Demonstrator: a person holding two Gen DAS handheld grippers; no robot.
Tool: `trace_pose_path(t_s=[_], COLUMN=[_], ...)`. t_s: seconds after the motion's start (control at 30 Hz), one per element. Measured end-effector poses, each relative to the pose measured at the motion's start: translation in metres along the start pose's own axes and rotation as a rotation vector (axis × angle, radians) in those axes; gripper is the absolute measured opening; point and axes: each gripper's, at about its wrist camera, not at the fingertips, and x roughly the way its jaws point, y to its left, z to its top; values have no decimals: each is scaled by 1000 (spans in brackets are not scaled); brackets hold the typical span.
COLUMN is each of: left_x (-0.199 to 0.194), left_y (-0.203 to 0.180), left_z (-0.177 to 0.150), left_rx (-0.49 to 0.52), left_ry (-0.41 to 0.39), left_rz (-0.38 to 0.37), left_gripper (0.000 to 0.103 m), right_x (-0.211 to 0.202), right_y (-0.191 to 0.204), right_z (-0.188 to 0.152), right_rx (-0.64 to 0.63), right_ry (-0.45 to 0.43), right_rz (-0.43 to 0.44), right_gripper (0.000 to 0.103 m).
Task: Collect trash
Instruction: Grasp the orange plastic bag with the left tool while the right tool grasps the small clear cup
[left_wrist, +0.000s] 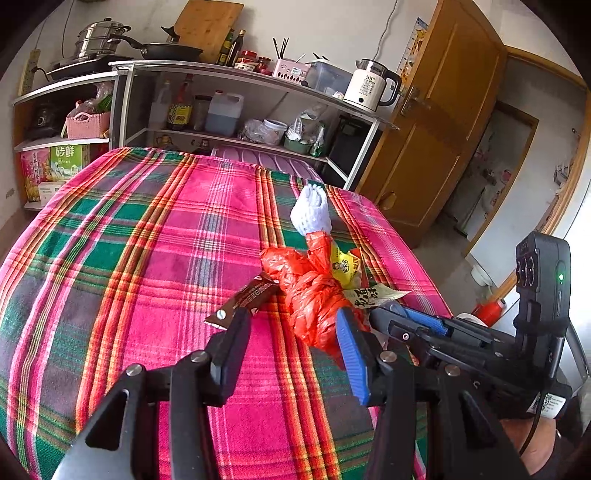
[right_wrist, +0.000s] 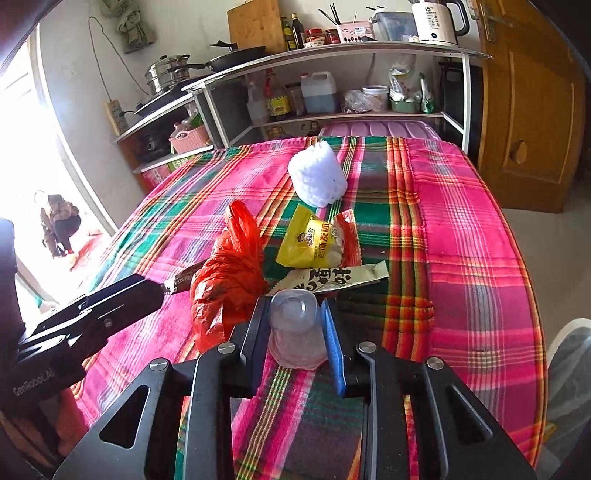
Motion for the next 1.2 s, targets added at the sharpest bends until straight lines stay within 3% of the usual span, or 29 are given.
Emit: trace_pose_path(t_s=[0.2, 0.73, 1.2], left_x=[24, 61, 29], left_y=[-12, -41, -62], left_z=[7, 0, -9], left_rx=[-4, 42, 129], left_ry=[42, 112, 64], left_rz=[-11, 35, 31], left_gripper=[58, 55, 50], right_x=[-23, -58, -89], right_y=[-8, -47, -59], right_z=[-9, -32, -45], right_rx=[4, 71, 102], right_ry=[-18, -40, -83], right_rz=[6, -14, -35], right_gripper=[29, 29, 29])
